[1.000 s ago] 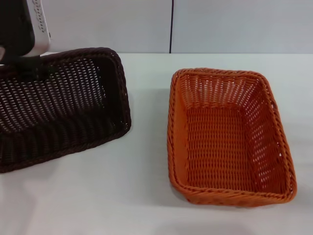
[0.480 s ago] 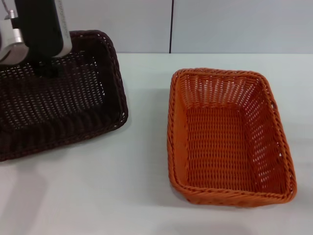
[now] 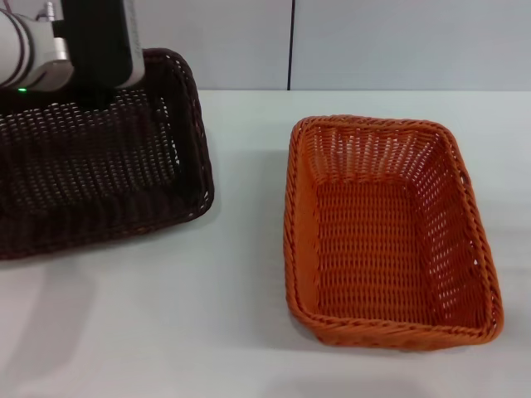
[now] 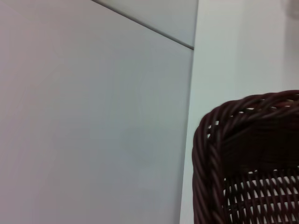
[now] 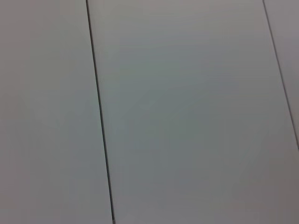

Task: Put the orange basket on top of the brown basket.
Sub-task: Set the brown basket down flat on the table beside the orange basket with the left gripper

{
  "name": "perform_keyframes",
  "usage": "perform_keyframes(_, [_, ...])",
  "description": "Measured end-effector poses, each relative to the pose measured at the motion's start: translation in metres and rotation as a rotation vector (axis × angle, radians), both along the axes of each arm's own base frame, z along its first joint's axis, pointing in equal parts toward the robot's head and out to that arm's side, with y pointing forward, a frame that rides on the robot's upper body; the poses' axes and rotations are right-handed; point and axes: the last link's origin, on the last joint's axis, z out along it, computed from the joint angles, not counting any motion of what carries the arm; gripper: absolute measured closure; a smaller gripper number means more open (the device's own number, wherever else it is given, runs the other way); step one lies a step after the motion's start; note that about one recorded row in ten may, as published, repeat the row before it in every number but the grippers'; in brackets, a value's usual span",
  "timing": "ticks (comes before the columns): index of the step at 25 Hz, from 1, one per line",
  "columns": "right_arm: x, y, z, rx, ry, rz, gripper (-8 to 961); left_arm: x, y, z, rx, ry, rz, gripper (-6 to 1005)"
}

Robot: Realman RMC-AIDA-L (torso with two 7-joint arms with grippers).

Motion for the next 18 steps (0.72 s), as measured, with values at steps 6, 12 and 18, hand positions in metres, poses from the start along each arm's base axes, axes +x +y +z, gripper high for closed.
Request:
perform_keyframes(6, [0.001, 0.002, -0.001, -0.009, 0.002, -0.005, 303, -0.001, 0.009, -0.015, -0.112, 0.068, -0.006, 590])
perform_keyframes(12, [0.001, 0.002, -0.001, -0.011, 0.004, -0.009, 302, 0.002, 0.005, -0.017, -0.176, 0.058, 0.005, 748])
perform_keyframes(18, [0.002, 0.004, -0.001, -0.017, 0.005, -0.011, 302, 0.018, 0.0, -0.021, -0.24, 0.043, 0.013, 785])
